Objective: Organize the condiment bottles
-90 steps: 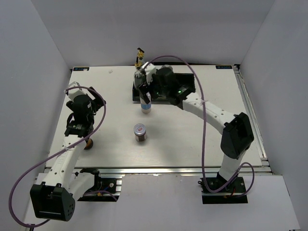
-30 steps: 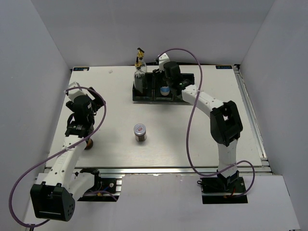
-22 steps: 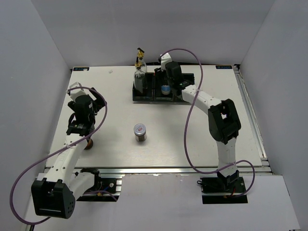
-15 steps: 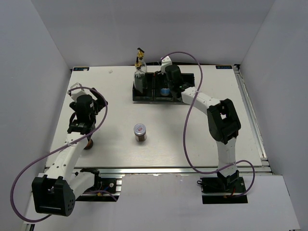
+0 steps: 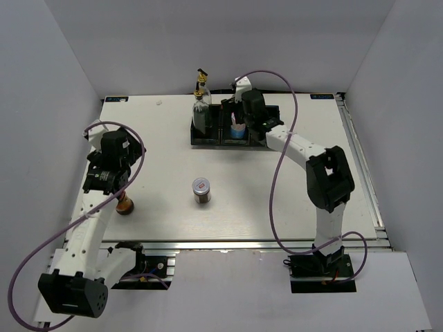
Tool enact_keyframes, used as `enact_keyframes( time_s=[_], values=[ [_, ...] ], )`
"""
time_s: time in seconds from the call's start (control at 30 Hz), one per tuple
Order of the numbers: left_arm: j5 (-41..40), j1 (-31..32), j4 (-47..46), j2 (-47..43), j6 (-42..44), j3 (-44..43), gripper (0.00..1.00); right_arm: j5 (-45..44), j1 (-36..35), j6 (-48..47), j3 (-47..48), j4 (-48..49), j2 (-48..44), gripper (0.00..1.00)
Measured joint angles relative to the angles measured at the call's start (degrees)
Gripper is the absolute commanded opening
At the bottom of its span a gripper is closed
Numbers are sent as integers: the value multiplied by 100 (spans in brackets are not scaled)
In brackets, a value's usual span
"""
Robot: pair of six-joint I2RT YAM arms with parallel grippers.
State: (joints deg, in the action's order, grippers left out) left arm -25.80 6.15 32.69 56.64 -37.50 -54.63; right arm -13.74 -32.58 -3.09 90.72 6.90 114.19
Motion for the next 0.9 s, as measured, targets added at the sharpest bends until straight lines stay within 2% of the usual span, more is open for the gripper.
enact_keyframes(
  time_s=[0.23,0.4,0.67,0.9],
  values=[
    [-501,0,1497,-782,-208,-245,98,79,0,-20,-422,74,-1021,89],
    [-734,0,2135,-918,-446,-118,98,92,0,28,-970,157,-1917,89],
    [-1137,0,2452,-693,-791,479,98,-37,33,459,-2717,330,-3606,89],
    [-1421,-24,2258,-568,-955,710,98,-232,74,621,-3314,361,-4232,89]
  ],
)
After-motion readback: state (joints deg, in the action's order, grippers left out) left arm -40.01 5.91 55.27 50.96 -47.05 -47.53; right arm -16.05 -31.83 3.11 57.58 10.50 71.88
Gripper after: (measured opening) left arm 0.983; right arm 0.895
